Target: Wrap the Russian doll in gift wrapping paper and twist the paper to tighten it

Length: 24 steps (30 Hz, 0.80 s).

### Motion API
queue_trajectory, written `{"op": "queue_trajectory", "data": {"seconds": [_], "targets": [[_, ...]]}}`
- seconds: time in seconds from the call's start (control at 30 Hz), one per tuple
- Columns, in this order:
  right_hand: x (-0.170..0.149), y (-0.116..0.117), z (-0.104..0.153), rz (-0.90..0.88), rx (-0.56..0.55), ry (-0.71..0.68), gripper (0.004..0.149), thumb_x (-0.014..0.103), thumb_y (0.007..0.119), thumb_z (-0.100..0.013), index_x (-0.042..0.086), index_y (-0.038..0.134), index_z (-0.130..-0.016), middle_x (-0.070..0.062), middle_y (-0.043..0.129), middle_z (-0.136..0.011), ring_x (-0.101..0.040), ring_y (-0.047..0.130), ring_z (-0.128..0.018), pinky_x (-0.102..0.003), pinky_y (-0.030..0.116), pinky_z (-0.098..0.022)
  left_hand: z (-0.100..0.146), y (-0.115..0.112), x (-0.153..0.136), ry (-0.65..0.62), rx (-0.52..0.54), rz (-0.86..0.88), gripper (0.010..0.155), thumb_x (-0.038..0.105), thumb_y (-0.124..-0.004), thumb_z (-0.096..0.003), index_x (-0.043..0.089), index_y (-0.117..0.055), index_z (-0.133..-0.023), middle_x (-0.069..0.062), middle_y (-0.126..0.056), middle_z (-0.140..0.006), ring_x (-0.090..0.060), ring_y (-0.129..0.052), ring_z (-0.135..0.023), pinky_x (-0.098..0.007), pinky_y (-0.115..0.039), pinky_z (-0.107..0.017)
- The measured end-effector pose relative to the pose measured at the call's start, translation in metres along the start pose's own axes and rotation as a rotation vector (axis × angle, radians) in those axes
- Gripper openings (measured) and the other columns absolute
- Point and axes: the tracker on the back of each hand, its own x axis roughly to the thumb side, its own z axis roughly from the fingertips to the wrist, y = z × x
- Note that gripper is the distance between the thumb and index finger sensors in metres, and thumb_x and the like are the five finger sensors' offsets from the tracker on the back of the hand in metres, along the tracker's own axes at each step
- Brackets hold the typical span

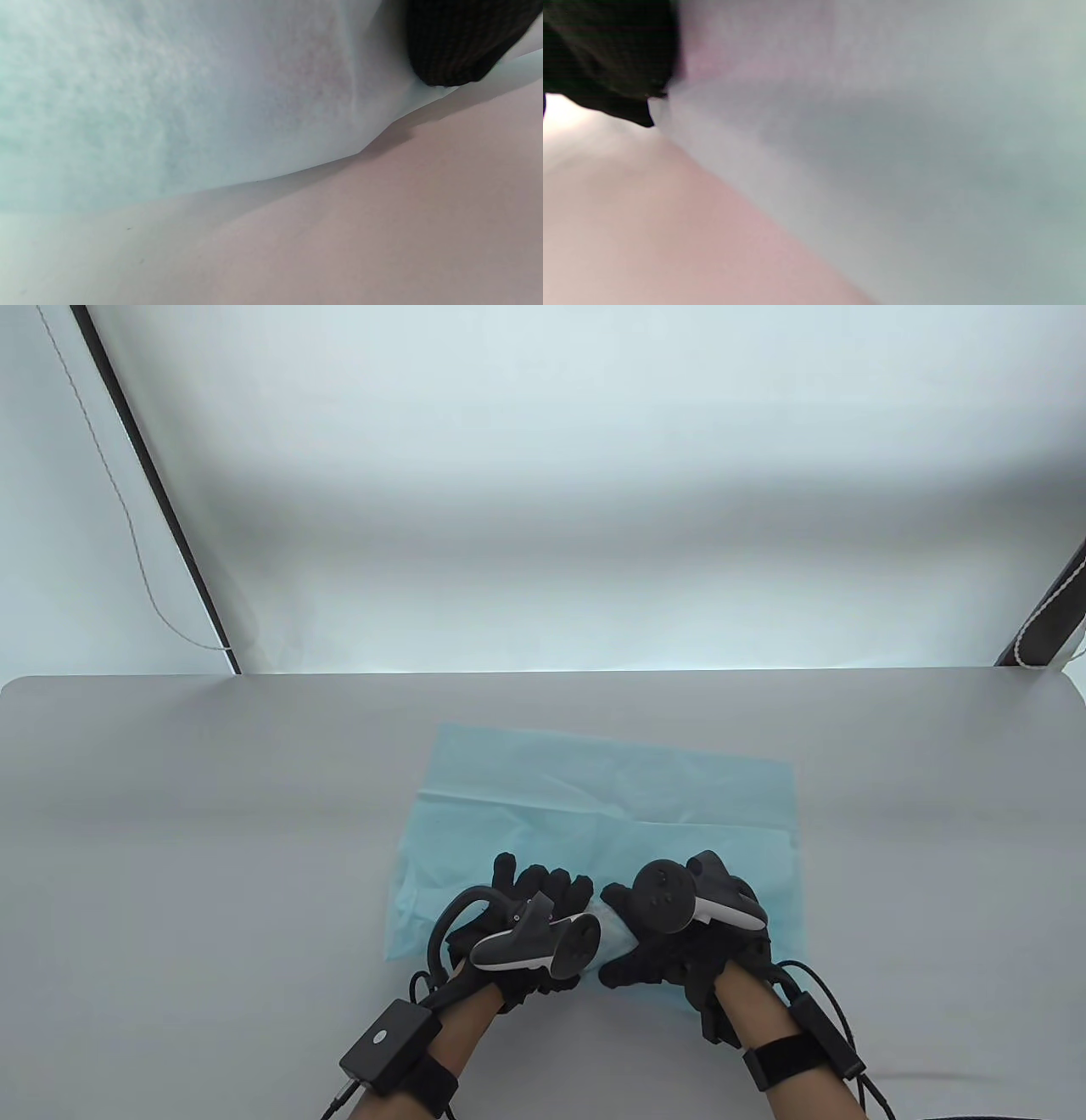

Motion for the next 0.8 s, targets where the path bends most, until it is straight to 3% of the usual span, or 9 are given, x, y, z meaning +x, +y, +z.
{"op": "queue_trajectory", "data": {"seconds": [0.1,0.17,0.37,0.47,0.57,0.7,0.8], "targets": [[0.014,-0.002,0.009,0.131,-0.035,0.005,0.116,0.073,0.085,-0.045,0.006,0.034,-0.125,-0.033,0.049,-0.126,-0.054,0.051,-0.112,-0.073,0.049,-0.079,0.000,0.004,0.001,-0.005,-0.021,-0.002,0.108,0.069,-0.091,-0.0376,0.021,-0.035,-0.117,-0.014,-0.058,-0.124,-0.041,-0.063,-0.109,-0.078,-0.039,-0.073],[0.021,0.000,0.012,0.162,-0.055,0.014,0.119,0.073,0.085,-0.045,0.004,0.031,-0.125,-0.034,0.049,-0.125,-0.055,0.051,-0.111,-0.073,0.049,-0.079,0.000,0.004,-0.001,-0.003,-0.031,0.016,0.108,0.069,-0.090,-0.0377,0.020,-0.037,-0.117,-0.014,-0.060,-0.123,-0.040,-0.064,-0.108,-0.078,-0.040,-0.073],[0.033,0.013,0.006,0.374,-0.143,0.051,0.113,0.066,0.090,-0.044,0.006,0.036,-0.123,-0.025,0.065,-0.118,-0.046,0.069,-0.105,-0.070,0.055,-0.078,-0.001,0.002,-0.015,-0.047,-0.131,0.225,0.106,0.071,-0.089,-0.0389,0.021,-0.039,-0.117,-0.014,-0.064,-0.121,-0.040,-0.067,-0.106,-0.077,-0.041,-0.072],[0.028,0.013,0.003,0.332,-0.148,0.043,0.109,0.067,0.092,-0.043,0.008,0.044,-0.120,-0.022,0.074,-0.112,-0.044,0.076,-0.099,-0.068,0.058,-0.077,0.000,0.001,-0.017,-0.039,-0.161,0.242,0.105,0.069,-0.086,-0.0422,0.024,-0.029,-0.118,-0.013,-0.054,-0.126,-0.041,-0.049,-0.113,-0.077,-0.032,-0.073],[0.019,0.012,0.001,0.249,-0.124,0.060,0.108,0.071,0.091,-0.042,0.006,0.049,-0.119,-0.021,0.079,-0.108,-0.042,0.081,-0.094,-0.067,0.062,-0.076,0.003,0.004,-0.014,-0.005,-0.160,0.158,0.105,0.065,-0.086,-0.0439,0.024,-0.023,-0.118,-0.019,-0.032,-0.128,-0.045,-0.028,-0.113,-0.077,-0.022,-0.074],[0.009,0.010,-0.002,0.142,-0.079,0.062,0.109,0.071,0.092,-0.042,0.005,0.051,-0.119,-0.022,0.082,-0.106,-0.042,0.083,-0.093,-0.067,0.063,-0.075,0.003,0.001,-0.008,-0.015,-0.163,0.094,0.112,0.063,-0.088,-0.0436,0.020,-0.015,-0.117,-0.018,-0.027,-0.129,-0.046,-0.027,-0.116,-0.076,-0.019,-0.074],[0.003,0.008,-0.002,0.066,-0.049,0.053,0.110,0.069,0.092,-0.042,0.004,0.049,-0.119,-0.023,0.082,-0.106,-0.043,0.082,-0.094,-0.067,0.063,-0.075,-0.001,-0.003,-0.006,-0.009,-0.129,0.036,0.112,0.063,-0.088,-0.0429,0.020,-0.014,-0.116,-0.015,-0.034,-0.129,-0.045,-0.039,-0.117,-0.076,-0.026,-0.076]]}}
